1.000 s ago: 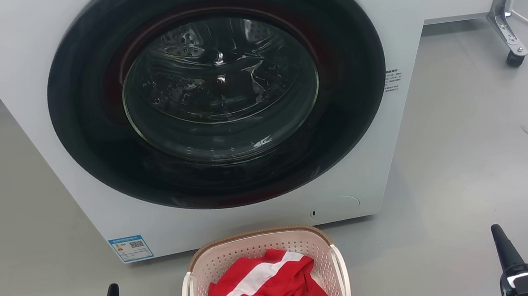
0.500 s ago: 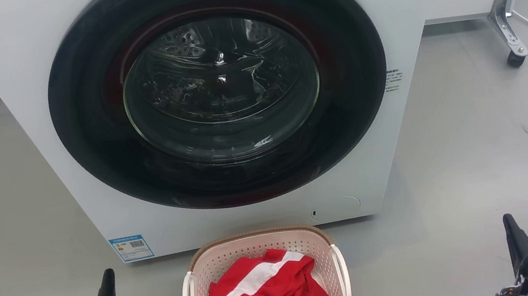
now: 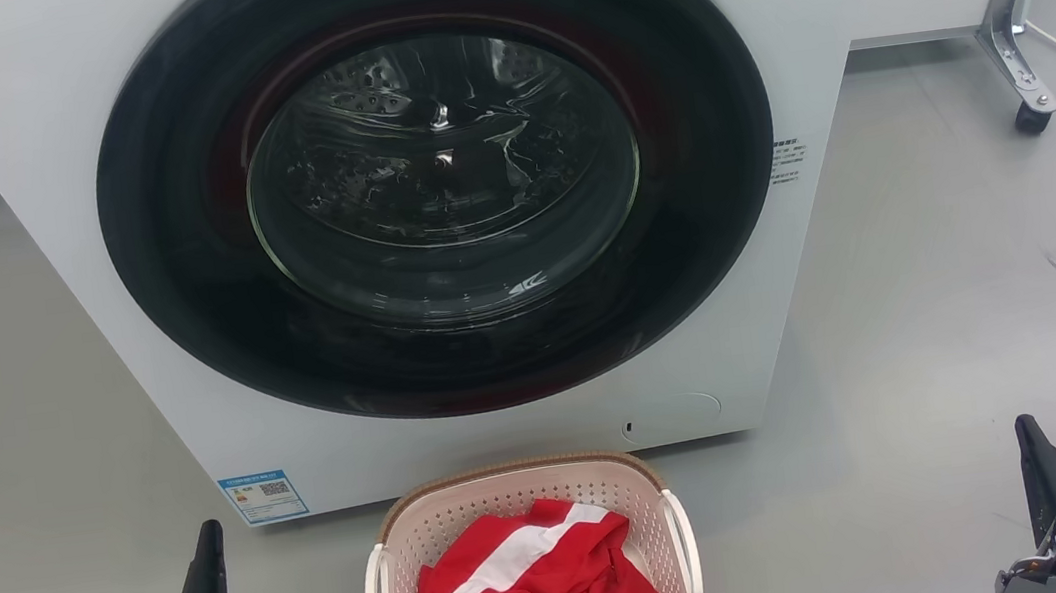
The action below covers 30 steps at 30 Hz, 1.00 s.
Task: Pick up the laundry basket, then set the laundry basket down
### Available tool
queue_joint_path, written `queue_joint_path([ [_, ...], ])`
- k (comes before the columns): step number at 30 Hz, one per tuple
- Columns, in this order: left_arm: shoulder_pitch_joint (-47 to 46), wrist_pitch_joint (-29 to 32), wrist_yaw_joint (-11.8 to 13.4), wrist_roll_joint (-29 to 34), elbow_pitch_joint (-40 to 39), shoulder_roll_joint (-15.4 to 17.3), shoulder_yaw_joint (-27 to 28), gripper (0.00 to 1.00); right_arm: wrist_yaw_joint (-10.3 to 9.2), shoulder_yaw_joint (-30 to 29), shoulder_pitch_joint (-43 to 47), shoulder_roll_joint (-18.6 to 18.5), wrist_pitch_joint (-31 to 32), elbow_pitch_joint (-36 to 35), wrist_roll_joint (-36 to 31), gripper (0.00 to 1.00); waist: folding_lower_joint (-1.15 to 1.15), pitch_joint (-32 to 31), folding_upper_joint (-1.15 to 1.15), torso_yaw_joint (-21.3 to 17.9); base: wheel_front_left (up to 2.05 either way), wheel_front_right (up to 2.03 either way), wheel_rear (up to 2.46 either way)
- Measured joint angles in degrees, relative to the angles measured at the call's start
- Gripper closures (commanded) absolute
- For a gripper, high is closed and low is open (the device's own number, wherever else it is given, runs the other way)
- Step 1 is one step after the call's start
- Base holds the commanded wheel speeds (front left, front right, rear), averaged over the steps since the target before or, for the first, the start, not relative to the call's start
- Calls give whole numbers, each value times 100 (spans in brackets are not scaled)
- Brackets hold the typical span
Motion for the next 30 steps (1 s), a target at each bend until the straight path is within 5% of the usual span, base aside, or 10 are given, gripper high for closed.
queue_joint_path([
  [30,0,0,-1,-1,10,-1,0,100,0,0,0,1,0,4,0,100,0,-1,0,0,0,0,0],
])
